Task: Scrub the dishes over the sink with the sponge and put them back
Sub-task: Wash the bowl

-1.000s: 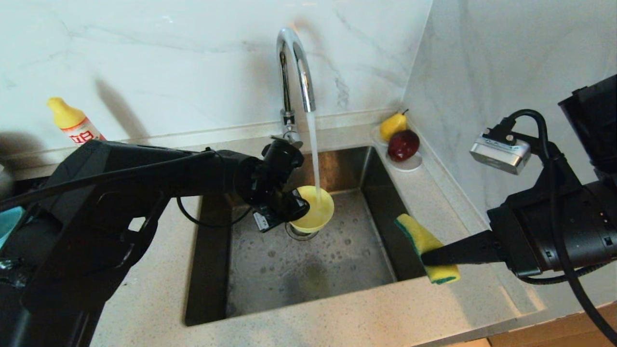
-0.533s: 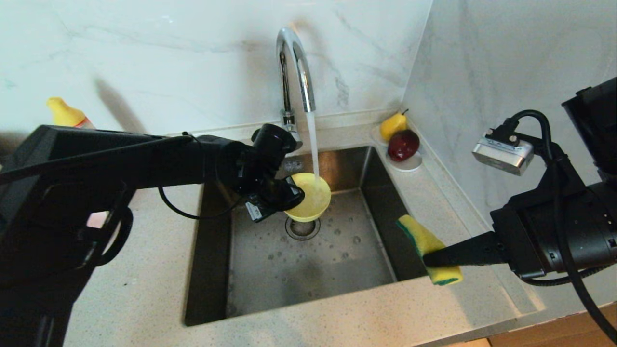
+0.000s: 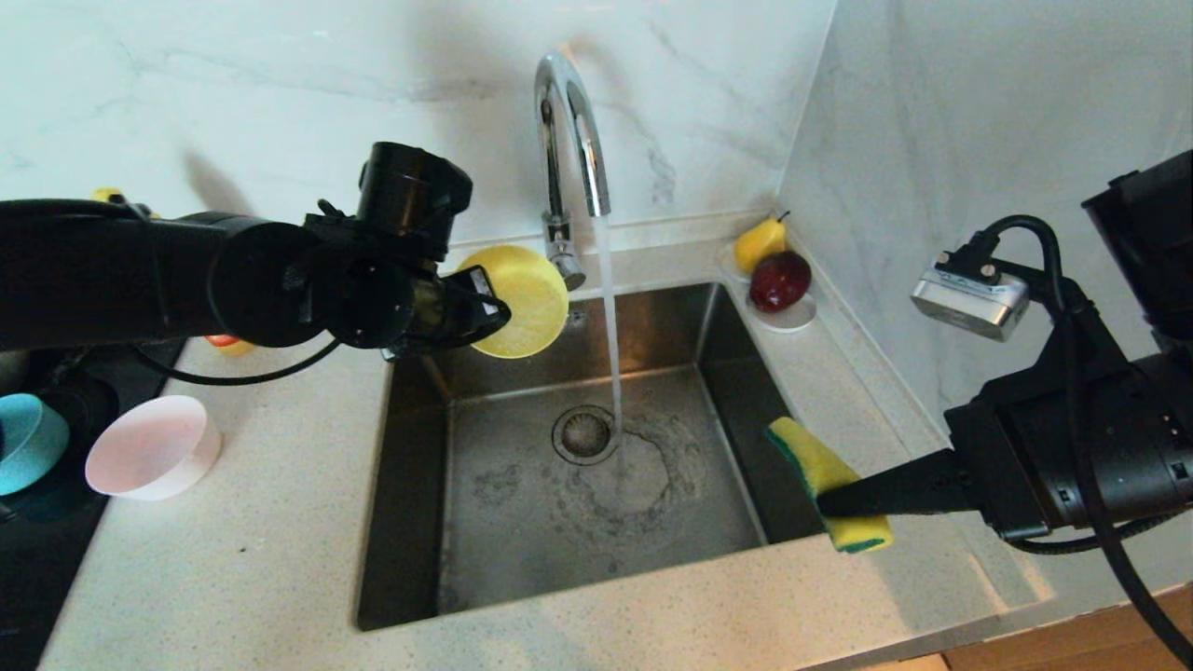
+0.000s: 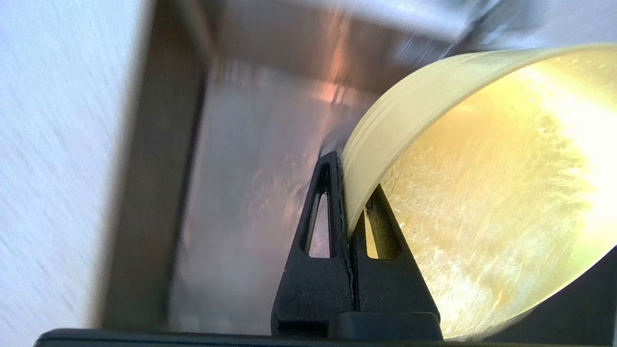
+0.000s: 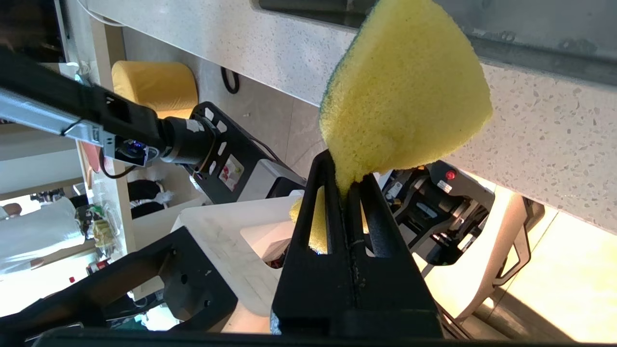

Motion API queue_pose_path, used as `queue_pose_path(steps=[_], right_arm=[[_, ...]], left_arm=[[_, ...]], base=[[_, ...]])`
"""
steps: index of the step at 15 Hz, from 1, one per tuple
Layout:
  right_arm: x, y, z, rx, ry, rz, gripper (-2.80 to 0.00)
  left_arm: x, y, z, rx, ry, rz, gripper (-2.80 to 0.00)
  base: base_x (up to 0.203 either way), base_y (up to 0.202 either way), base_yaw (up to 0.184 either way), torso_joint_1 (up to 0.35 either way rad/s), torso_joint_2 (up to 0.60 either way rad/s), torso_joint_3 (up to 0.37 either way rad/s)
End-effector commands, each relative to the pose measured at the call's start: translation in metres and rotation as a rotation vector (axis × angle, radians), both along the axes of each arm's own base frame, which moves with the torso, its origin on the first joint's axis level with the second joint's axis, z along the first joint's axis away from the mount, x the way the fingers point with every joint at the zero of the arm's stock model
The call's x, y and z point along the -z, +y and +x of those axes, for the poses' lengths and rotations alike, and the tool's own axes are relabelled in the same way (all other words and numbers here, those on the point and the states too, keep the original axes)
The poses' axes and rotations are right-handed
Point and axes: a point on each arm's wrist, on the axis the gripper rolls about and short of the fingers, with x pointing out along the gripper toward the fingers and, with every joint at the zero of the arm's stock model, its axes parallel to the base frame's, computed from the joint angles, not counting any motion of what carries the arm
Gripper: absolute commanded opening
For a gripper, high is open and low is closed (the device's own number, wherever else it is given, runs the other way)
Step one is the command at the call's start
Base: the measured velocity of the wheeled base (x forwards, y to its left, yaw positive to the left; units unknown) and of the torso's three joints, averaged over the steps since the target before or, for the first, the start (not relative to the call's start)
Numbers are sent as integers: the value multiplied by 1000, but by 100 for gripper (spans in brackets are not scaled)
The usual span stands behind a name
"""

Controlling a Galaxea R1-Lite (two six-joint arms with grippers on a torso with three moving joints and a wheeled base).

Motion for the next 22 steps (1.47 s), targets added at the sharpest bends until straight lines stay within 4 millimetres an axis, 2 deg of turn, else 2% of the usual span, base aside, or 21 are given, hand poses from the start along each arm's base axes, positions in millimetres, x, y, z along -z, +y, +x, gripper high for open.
queue_pose_path(steps=[1,9,14,19,22], right_arm=[[4,1,2,-1,17,-9,-280],[9,2,3,-3,34,-19,-280],[9,2,2,-2,34,-19,-280],[7,0,0,-1,26,-14,-280],[5,0,0,-2,20,-9,-280]], left_arm=[[-30,15,-24,30,-220,17,-280],[-64,40,-52,81,-713,191,-280],[-65,45,-70,168,-871,266,-280],[-61,49,-80,188,-881,281,-280],[-33,48,-77,236,-707,305,-280]], base=[[0,0,0,0,0,0],[0,0,0,0,0,0],[0,0,0,0,0,0],[0,0,0,0,0,0],[0,0,0,0,0,0]])
